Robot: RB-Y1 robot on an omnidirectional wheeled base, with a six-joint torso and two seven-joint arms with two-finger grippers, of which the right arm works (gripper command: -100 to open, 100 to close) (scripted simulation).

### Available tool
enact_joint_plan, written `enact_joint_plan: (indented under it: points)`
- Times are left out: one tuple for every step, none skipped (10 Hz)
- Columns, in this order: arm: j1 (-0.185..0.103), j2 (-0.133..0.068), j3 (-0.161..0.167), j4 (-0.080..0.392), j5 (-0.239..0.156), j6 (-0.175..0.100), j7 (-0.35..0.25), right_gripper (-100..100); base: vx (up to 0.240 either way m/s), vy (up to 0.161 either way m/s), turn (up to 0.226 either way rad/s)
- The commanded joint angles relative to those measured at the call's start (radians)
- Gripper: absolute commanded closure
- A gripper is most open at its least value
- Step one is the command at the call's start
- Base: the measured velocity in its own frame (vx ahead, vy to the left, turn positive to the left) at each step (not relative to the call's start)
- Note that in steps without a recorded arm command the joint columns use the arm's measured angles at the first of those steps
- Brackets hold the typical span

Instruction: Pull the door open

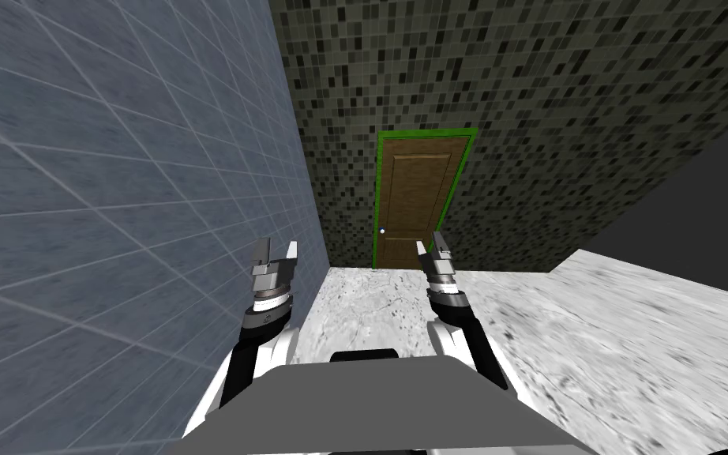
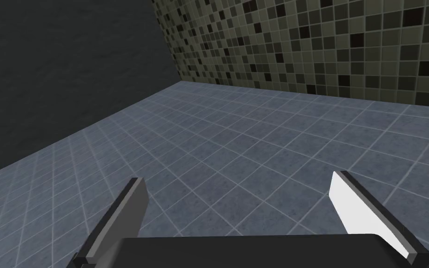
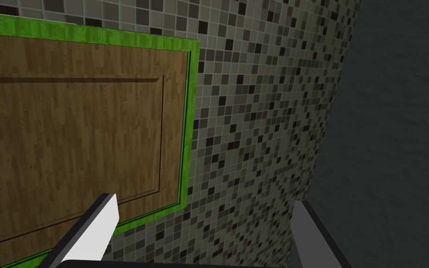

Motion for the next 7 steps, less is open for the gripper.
enact_joint_plan:
  points:
    - [-0.005,-0.005,-0.010,0.031,0.010,-0.013,0.024,-100,0.118,0.038,-0.011]
    - [-0.006,-0.007,-0.013,0.040,0.013,-0.016,0.030,-100,0.155,0.034,-0.004]
    - [-0.009,-0.009,-0.018,0.057,0.018,-0.023,0.044,-100,0.147,0.004,-0.006]
    - [-0.012,-0.012,-0.024,0.075,0.024,-0.030,0.058,-100,0.171,-0.019,-0.005]
    - [-0.016,-0.015,-0.032,0.100,0.032,-0.041,0.077,-100,0.196,-0.018,-0.005]
    - [-0.018,-0.017,-0.036,0.113,0.036,-0.046,0.087,-100,0.172,0.000,-0.004]
    - [-0.020,-0.018,-0.040,0.125,0.040,-0.051,0.096,-100,0.118,0.004,-0.005]
